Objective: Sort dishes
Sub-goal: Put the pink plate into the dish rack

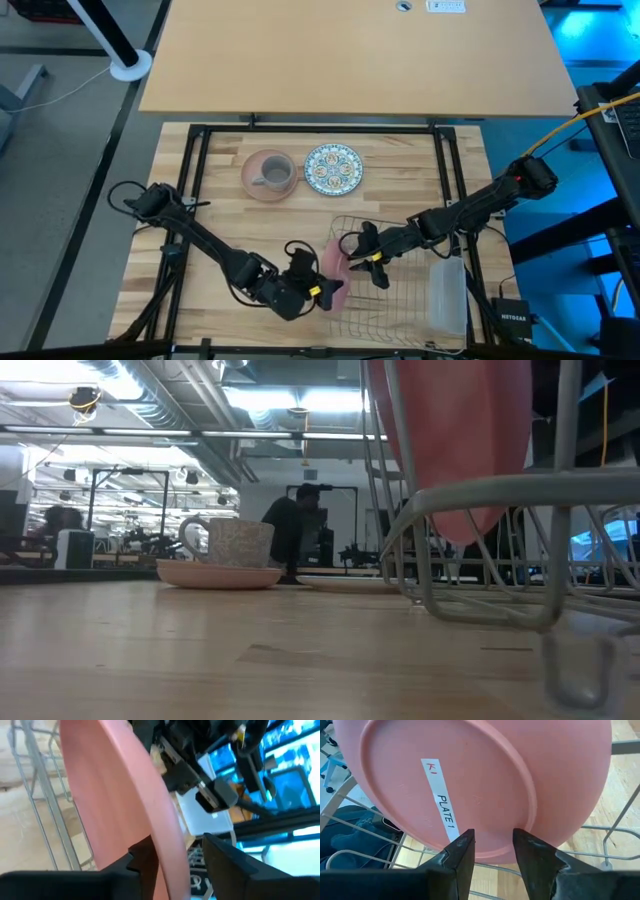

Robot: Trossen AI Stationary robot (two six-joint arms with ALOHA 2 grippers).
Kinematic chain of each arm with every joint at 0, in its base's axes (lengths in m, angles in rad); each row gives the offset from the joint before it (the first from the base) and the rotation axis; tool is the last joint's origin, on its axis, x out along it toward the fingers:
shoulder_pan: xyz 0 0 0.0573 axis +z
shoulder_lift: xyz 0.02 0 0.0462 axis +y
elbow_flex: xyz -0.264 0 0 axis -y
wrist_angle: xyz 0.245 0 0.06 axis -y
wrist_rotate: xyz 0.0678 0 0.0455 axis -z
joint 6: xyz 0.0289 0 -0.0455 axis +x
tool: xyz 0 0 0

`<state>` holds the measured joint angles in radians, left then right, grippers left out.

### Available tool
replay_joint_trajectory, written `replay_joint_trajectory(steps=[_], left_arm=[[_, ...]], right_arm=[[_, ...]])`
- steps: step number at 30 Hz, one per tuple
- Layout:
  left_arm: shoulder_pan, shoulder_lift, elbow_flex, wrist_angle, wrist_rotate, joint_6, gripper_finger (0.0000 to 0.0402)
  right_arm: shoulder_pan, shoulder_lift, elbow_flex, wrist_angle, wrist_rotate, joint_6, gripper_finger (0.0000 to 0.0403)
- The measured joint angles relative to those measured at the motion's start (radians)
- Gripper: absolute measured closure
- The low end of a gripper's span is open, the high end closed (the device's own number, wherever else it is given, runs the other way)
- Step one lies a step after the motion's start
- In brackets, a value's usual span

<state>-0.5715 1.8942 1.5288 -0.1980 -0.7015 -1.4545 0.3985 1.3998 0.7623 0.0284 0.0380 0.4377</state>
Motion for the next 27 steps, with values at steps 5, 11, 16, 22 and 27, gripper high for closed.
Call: replay_joint_trajectory(steps=[5, 11, 16, 22, 27], left_arm=[[0.015, 0.0, 0.0, 0.0, 0.059, 0.041, 0.0249], [0.036, -0.013, 0.0, -0.003, 0.159, 0.031, 0.0249], [0.064, -0.016, 0.0, -0.05, 0.229, -0.015, 0.0249], [0.085, -0.018, 0.0, -0.092, 0.281, -0.02, 0.0249], [0.082, -0.018, 0.0, -0.092, 0.285, 0.019, 0.0249]], right_arm=[[0.0, -0.017, 0.0, -0.104, -0.034, 0.049, 0.026], [0.0, -0.059, 0.054, -0.289, -0.059, 0.055, 0.026], [0.0, -0.081, 0.127, -0.383, -0.041, 0.004, 0.026], [0.0, -0.09, 0.22, -0.389, 0.089, -0.145, 0.026], [-0.002, -0.09, 0.246, -0.286, 0.244, -0.314, 0.026]])
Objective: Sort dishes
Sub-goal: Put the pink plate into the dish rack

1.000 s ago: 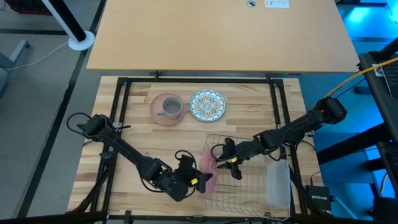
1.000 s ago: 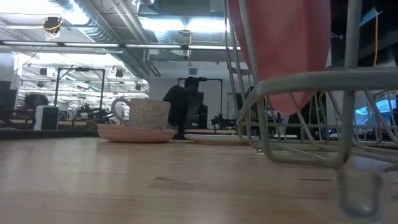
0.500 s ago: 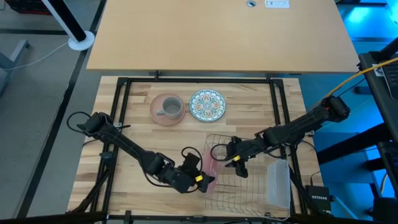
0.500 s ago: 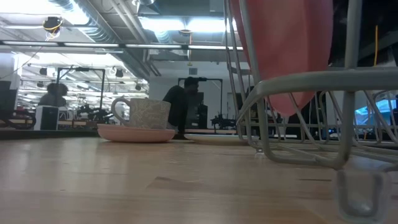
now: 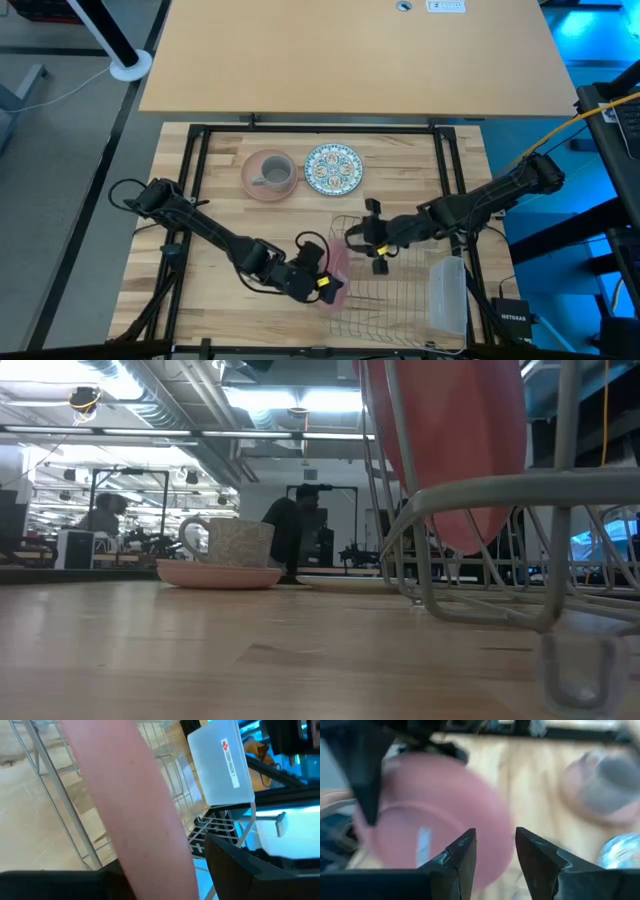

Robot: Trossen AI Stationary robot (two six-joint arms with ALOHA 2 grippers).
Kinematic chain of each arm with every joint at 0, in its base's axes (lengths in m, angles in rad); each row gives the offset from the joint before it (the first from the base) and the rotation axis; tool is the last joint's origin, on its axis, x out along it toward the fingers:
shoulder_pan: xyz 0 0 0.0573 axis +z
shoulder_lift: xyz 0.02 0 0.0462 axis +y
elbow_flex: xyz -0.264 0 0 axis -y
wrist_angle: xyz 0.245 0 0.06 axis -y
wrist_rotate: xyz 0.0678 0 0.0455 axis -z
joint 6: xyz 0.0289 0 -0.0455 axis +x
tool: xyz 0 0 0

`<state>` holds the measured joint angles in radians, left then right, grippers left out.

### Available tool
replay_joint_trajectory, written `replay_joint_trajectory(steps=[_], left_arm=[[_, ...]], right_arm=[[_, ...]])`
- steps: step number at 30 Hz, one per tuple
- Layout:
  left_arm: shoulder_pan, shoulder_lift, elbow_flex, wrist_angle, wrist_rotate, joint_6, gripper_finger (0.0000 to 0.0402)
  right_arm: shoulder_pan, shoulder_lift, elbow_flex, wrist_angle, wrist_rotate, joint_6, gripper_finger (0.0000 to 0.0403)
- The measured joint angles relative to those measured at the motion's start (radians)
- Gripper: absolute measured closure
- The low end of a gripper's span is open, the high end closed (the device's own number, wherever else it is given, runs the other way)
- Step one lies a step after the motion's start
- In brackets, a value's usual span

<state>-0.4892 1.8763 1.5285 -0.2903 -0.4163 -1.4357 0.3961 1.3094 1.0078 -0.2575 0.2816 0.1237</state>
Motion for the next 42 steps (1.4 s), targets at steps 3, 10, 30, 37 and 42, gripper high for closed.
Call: replay_joint_trajectory(steps=[3, 10, 30, 37, 42], left_arm=[[-0.001, 0.0, 0.0, 0.001, 0.001, 0.04, 0.0249], [0.006, 0.0, 0.0, 0.001, 0.0, 0.161, 0.0249], [0.016, 0.0, 0.0, -0.043, -0.005, 0.223, 0.0249], [0.017, -0.001, 0.0, -0.064, 0.002, 0.295, 0.0249], [0.017, -0.002, 0.001, -0.094, 0.011, 0.293, 0.0249]], right_arm=[[-0.007, 0.005, 0.0, 0.063, 0.011, -0.089, 0.026], [-0.019, 0.081, 0.0, 0.168, -0.064, -0.234, 0.026], [-0.096, 0.168, -0.001, 0.353, -0.188, -0.292, 0.026], [-0.096, 0.161, 0.001, 0.232, -0.178, -0.364, 0.026], [-0.096, 0.161, 0.001, 0.202, -0.177, -0.365, 0.026]])
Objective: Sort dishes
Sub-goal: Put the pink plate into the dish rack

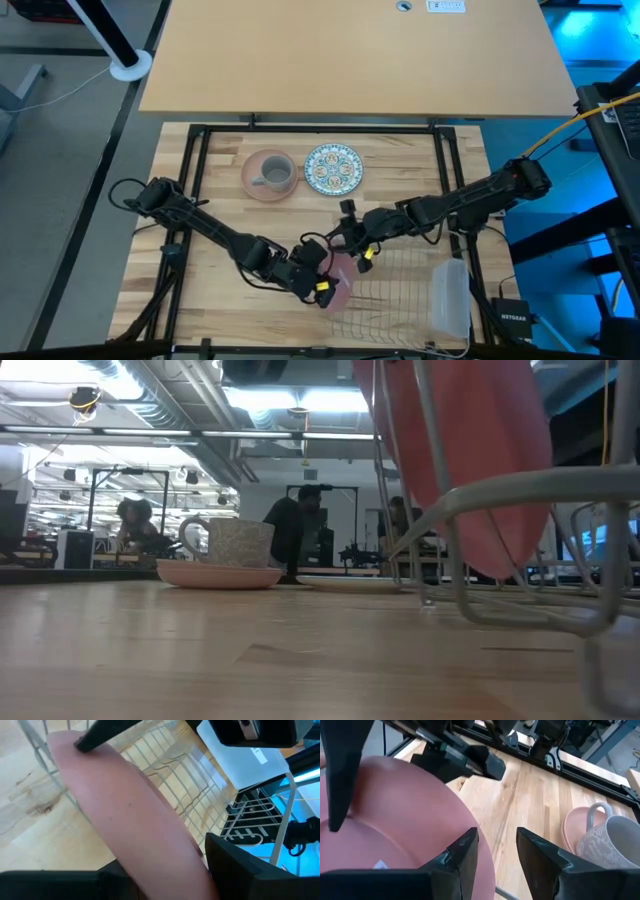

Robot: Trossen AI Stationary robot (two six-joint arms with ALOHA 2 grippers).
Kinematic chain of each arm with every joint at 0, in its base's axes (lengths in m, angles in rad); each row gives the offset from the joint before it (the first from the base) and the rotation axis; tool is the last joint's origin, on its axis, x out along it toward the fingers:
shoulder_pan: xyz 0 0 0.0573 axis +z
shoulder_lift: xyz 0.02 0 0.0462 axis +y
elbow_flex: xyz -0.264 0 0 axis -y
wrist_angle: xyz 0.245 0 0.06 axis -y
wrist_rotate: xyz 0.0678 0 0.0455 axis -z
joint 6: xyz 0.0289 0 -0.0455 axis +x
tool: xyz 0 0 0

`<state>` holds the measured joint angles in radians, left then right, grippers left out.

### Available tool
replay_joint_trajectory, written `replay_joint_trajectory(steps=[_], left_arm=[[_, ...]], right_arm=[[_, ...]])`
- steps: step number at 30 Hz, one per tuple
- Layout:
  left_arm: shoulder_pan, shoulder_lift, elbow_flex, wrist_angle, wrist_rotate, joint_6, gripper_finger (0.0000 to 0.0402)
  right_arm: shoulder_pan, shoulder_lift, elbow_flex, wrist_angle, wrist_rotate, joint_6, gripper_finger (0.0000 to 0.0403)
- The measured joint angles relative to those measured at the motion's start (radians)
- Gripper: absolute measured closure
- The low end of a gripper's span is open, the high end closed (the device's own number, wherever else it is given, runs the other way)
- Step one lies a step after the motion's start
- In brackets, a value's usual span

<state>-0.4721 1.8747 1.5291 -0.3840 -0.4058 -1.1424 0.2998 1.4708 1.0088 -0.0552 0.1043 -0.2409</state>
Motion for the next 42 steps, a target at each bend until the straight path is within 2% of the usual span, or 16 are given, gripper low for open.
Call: replay_joint_trajectory(steps=[11, 16, 20, 26, 32, 36, 42], left_arm=[[0.002, -0.045, 0.0, -0.031, 0.045, -0.103, 0.0249], [0.024, -0.049, 0.0, -0.029, 0.044, -0.083, 0.0249], [0.054, -0.049, 0.0, -0.029, 0.038, -0.08, 0.0249], [0.101, -0.049, 0.0, -0.028, 0.038, -0.05, 0.0249], [0.134, -0.049, 0.0, -0.059, 0.055, 0.018, 0.0249], [0.141, -0.051, 0.001, -0.083, 0.107, -0.01, 0.0249], [0.14, -0.079, 0.005, -0.078, 0.118, -0.006, 0.0249]], right_arm=[[0.001, 0.003, -0.003, -0.031, -0.009, -0.002, 0.026], [0.002, 0.004, 0.025, -0.052, 0.065, -0.003, 0.026], [0.002, 0.004, 0.085, -0.173, 0.119, -0.003, 0.026], [0.002, 0.003, 0.179, -0.369, 0.13, -0.002, 0.026], [0.002, 0.003, 0.208, -0.394, 0.13, 0.0, 0.026], [0.002, 0.003, 0.208, -0.418, 0.13, 0.0, 0.026], [0.002, 0.003, 0.208, -0.487, 0.13, 0.038, 0.026]])
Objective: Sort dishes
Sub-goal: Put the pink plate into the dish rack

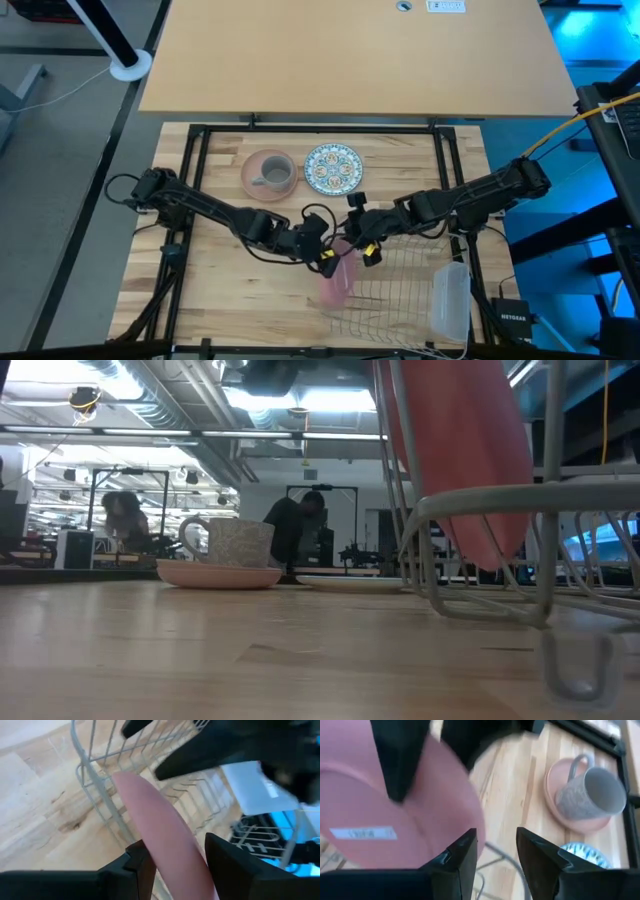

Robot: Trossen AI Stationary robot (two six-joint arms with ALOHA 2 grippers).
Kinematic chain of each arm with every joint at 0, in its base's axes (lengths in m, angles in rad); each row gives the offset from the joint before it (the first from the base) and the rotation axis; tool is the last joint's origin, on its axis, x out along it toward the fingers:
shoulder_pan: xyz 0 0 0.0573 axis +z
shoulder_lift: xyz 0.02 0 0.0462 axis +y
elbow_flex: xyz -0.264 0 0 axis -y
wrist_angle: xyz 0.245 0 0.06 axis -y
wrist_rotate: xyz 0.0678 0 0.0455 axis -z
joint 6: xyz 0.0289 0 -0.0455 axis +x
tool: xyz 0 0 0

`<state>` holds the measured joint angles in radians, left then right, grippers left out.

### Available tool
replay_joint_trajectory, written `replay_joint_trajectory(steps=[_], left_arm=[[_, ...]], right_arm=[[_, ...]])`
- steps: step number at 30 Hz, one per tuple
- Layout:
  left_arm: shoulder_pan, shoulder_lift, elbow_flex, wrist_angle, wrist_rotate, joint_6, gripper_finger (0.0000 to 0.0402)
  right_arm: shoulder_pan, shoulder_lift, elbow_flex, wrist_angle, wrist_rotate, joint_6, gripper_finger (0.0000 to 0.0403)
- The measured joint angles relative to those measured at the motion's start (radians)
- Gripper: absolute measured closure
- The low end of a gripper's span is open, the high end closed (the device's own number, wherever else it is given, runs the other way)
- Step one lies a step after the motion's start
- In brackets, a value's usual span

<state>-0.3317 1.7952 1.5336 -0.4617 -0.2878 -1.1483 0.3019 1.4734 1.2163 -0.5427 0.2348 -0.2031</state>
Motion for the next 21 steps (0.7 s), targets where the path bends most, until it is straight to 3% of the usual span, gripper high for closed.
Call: replay_joint_trajectory(steps=[10, 21], left_arm=[[0.002, -0.023, 0.004, 0.039, -0.011, 0.006, 0.0249], [0.018, -0.024, 0.004, 0.035, -0.007, 0.012, 0.0249]], right_arm=[[0.0, -0.001, 0.0, -0.15, -0.004, 0.148, 0.026], [0.0, 0.003, 0.0, -0.252, -0.085, 0.281, 0.026]])
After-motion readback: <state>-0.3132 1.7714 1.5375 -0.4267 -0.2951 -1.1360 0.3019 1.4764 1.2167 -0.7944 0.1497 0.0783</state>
